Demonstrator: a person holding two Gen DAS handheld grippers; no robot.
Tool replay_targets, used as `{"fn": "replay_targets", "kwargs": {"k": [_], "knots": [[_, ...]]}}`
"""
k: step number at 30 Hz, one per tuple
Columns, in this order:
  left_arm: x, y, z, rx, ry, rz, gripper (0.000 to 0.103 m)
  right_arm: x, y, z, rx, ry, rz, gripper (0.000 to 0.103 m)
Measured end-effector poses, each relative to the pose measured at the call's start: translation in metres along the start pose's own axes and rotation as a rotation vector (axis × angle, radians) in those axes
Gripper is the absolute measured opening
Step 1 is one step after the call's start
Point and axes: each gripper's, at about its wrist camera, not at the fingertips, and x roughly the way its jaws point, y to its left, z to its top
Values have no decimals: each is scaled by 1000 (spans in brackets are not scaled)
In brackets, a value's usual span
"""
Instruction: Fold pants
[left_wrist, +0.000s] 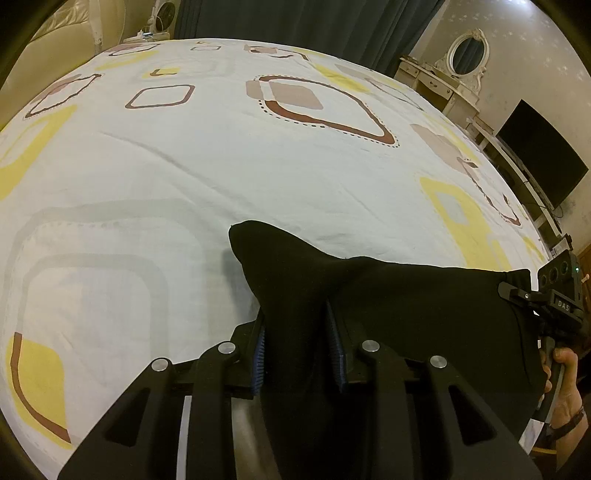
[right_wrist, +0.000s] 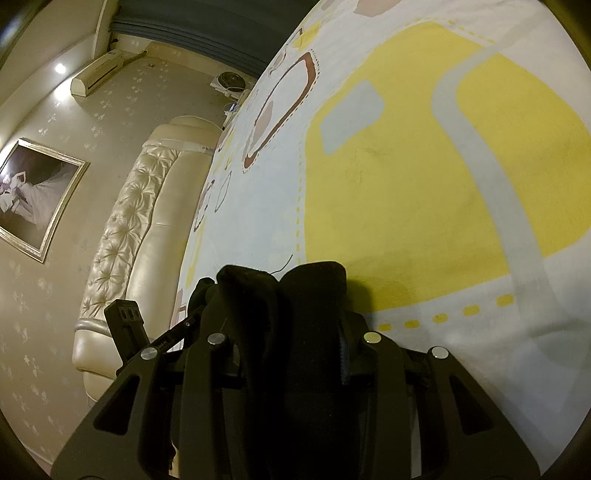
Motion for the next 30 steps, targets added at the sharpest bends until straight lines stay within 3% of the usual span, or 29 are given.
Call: {"fn": "replay_targets", "kwargs": {"k": [20, 26, 30], "knots": [[0, 1, -1, -13, 5, -9, 32, 1, 1, 1, 18, 18, 24, 38], [-12, 12, 3, -87, 12, -72, 45, -2, 16, 3, 21, 34, -3, 53], [-36, 7, -16, -83, 1, -31, 63, -15, 24, -13, 19, -6, -45, 61]]}}
